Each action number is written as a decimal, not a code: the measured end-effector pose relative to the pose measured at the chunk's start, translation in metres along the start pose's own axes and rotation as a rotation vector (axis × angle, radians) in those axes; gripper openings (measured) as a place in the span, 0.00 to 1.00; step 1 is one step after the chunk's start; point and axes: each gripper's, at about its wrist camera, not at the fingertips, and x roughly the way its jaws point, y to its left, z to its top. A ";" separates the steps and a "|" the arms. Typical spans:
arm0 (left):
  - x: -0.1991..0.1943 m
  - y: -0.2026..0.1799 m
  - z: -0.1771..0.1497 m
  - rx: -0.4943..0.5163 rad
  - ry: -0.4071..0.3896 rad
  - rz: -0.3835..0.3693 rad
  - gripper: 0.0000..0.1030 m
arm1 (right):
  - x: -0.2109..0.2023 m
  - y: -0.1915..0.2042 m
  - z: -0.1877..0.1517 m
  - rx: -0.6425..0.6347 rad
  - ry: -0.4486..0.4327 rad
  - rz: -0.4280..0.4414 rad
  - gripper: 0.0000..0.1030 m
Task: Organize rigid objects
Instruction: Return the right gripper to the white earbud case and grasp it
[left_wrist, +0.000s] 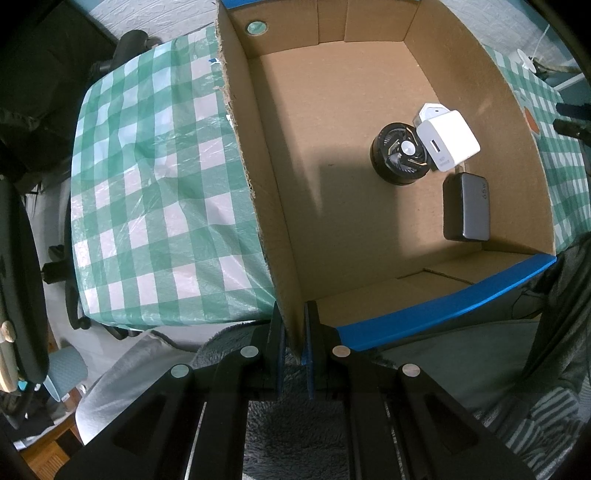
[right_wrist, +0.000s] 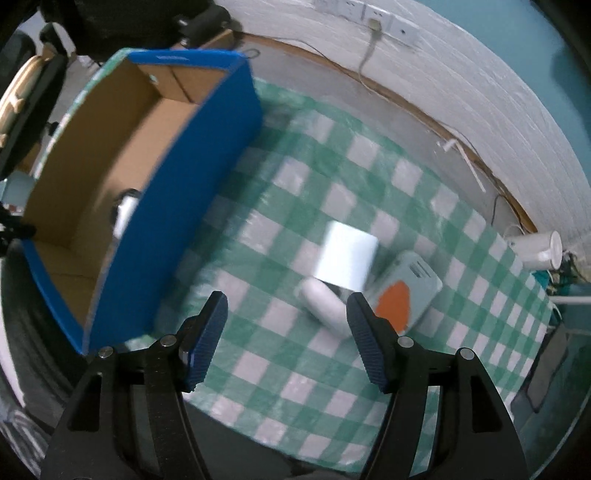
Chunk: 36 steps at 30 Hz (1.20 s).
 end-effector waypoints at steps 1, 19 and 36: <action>0.000 0.000 0.000 0.001 0.001 0.001 0.07 | 0.004 -0.003 -0.002 0.003 0.007 0.002 0.66; 0.001 -0.003 -0.001 0.008 0.008 0.013 0.07 | 0.077 -0.015 -0.018 -0.075 0.072 -0.096 0.65; 0.001 -0.003 -0.001 0.011 0.009 0.014 0.07 | 0.100 -0.031 -0.017 0.208 0.180 0.064 0.25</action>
